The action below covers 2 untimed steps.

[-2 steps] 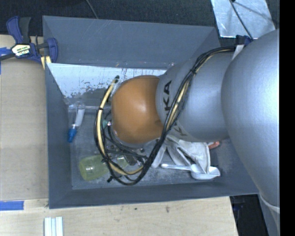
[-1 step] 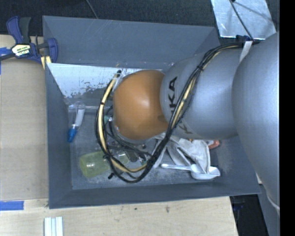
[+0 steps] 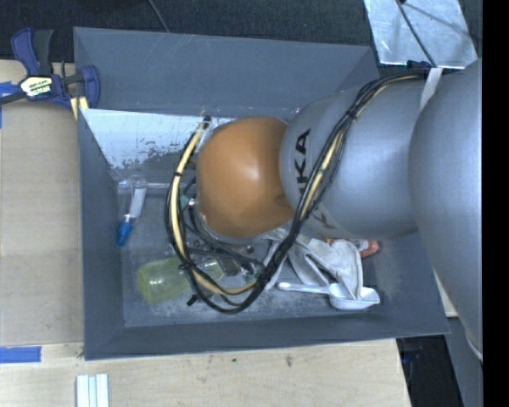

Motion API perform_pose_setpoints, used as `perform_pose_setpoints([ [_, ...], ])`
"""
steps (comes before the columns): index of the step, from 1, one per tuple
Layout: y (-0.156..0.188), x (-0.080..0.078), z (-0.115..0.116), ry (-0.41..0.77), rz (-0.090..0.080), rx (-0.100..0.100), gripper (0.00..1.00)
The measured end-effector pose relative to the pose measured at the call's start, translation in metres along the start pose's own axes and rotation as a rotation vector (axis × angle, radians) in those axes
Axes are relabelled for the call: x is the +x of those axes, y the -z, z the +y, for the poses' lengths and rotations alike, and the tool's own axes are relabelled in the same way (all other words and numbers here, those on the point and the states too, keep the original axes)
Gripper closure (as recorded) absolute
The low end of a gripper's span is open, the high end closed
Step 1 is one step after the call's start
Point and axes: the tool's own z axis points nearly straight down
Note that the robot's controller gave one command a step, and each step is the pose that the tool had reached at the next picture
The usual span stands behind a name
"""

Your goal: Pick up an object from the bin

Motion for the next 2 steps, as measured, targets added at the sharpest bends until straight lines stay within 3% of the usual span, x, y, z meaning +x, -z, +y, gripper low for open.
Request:
perform_pose_setpoints([
  [2,0.0123,0.0009,0.0000,-0.001,0.007,0.000,1.00],
])
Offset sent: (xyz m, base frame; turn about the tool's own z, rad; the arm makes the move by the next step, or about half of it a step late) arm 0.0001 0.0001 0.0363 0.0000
